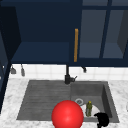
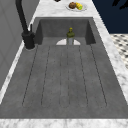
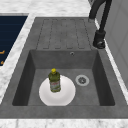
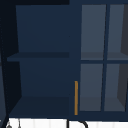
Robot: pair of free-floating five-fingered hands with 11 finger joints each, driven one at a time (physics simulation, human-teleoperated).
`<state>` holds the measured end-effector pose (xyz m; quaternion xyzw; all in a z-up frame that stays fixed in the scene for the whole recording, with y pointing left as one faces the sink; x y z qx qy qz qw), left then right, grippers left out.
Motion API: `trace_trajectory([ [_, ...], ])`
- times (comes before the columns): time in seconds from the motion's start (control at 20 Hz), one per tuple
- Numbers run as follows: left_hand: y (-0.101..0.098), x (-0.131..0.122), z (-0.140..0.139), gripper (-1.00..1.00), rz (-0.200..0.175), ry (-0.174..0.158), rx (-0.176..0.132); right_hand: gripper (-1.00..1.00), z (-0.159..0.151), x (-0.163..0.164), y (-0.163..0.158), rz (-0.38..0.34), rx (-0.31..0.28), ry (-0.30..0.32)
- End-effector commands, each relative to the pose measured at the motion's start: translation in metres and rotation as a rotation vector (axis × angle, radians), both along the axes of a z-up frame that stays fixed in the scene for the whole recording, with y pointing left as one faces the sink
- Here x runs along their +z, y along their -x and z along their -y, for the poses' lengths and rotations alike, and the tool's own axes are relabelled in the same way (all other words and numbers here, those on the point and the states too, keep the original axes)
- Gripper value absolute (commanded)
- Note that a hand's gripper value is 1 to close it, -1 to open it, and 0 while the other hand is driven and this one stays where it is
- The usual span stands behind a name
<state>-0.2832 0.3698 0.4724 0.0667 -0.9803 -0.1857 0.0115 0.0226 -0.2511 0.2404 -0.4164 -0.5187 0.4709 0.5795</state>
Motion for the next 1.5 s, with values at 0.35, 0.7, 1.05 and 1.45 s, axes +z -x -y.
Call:
trace_trajectory([
  [0.35,-0.012,-0.035,0.041,-1.00,-0.002,-0.152,0.001,0.00,0.000,0.000,0.000,0.000,0.000,0.000],
  [0.7,-0.033,-0.049,0.060,-1.00,0.002,-0.179,0.003,0.00,0.000,0.000,0.000,0.000,0.000,0.000],
  [1.05,-0.045,-0.051,0.068,-1.00,-0.031,-0.155,-0.035,0.00,0.000,0.000,0.000,0.000,0.000,0.000],
  [1.45,-0.048,-0.042,0.080,-1.00,-0.017,-0.196,0.004,0.00,0.000,0.000,0.000,0.000,0.000,0.000],
])
